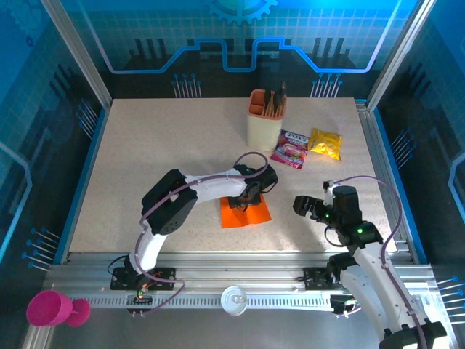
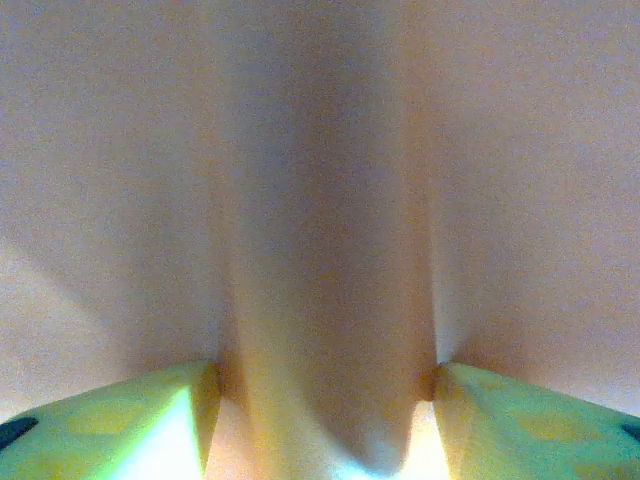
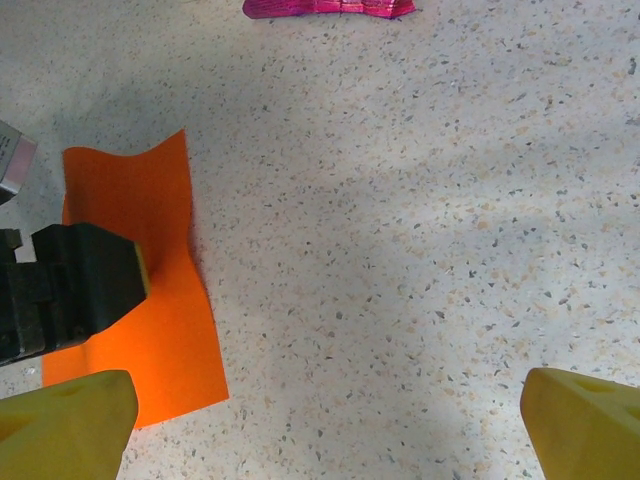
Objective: Fold a paper plane with a square sheet of paper (pick it up from the middle)
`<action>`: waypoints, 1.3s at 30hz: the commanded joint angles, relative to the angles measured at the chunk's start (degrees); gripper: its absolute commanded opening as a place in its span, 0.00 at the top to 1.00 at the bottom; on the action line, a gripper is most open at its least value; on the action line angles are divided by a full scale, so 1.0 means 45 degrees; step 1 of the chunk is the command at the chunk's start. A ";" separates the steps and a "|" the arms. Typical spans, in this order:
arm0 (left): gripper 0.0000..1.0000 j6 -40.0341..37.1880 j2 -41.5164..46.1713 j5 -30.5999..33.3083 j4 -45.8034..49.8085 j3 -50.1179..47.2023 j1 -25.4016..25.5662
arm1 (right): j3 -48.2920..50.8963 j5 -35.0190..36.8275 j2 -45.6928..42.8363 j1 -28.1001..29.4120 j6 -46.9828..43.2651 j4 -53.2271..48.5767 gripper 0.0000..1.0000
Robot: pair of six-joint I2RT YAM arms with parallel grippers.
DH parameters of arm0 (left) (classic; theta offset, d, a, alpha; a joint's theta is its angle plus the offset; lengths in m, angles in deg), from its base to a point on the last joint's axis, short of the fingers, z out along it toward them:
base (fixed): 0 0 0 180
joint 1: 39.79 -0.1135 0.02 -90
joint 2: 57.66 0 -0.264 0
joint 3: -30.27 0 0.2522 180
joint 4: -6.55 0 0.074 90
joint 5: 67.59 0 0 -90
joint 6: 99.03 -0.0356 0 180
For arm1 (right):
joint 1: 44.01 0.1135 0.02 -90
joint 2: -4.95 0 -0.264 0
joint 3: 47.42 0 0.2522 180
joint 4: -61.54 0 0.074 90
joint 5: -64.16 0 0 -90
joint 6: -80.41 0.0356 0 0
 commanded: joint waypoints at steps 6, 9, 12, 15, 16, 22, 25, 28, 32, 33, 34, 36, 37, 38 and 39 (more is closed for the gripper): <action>0.64 -0.1616 0.2931 -0.0178 -0.2764 -0.1841 0.0139 | -0.0054 -0.0355 -0.0142 -0.0201 -0.0161 -0.0336 0.01; 0.64 -0.2373 0.3928 -0.0408 -0.3837 -0.2363 0.0300 | -0.0093 -0.0463 -0.0115 -0.0187 -0.0161 -0.0341 0.01; 0.64 -0.2771 0.4901 -0.0870 -0.4961 -0.3226 0.0345 | -0.0150 -0.0711 0.0026 -0.0207 -0.0192 -0.0352 0.01; 0.64 -0.2982 0.5758 -0.1529 -0.6359 -0.4414 0.0353 | -0.0294 -0.1134 0.0309 -0.0193 -0.0365 -0.0353 0.01; 0.64 -0.3032 0.5982 -0.1742 -0.6848 -0.4835 0.0346 | -0.0361 -0.1255 0.0406 -0.0194 -0.0427 -0.0345 0.01; 0.64 -0.2782 0.6785 -0.2766 -1.0359 -0.7841 0.0211 | -0.0785 -0.2150 0.1453 -0.0034 -0.0769 -0.0295 0.01; 0.64 -0.2421 0.6828 -0.3166 -1.2100 -0.9255 -0.0070 | -0.0996 -0.2266 0.2004 0.0458 -0.0831 -0.0199 0.01; 0.64 -0.2001 0.6638 -0.3381 -1.3355 -1.0289 -0.0458 | -0.1140 -0.2224 0.2493 0.1164 -0.0798 0.0043 0.00; 0.64 -0.1674 0.6266 -0.3418 -1.4554 -1.1223 -0.0775 | -0.1071 -0.2098 0.3138 0.1914 -0.0193 0.0919 0.00; 0.63 -0.1610 0.6223 -0.3361 -1.4712 -1.1379 -0.0811 | -0.1060 -0.2098 0.3316 0.2057 0.0000 0.1184 0.00; 0.63 -0.1567 0.6167 -0.3332 -1.4861 -1.1532 -0.0842 | -0.1060 -0.2081 0.3555 0.2201 0.0123 0.1412 0.00; 0.61 -0.1630 0.6153 -0.3355 -1.5037 -1.1715 -0.0914 | -0.1137 -0.1921 0.4063 0.2599 0.0402 0.1823 0.00; 0.60 -0.1698 0.6149 -0.3333 -1.4982 -1.1726 -0.0951 | -0.1185 -0.1821 0.4296 0.2810 0.0482 0.2017 0.00; 0.58 -0.1790 0.6192 -0.3294 -1.4867 -1.1737 -0.0964 | -0.1269 -0.1699 0.4589 0.3029 0.0549 0.2186 0.00; 0.57 -0.1886 0.6247 -0.3272 -1.4774 -1.1765 -0.0968 | -0.1355 -0.1595 0.4865 0.3188 0.0634 0.2290 0.00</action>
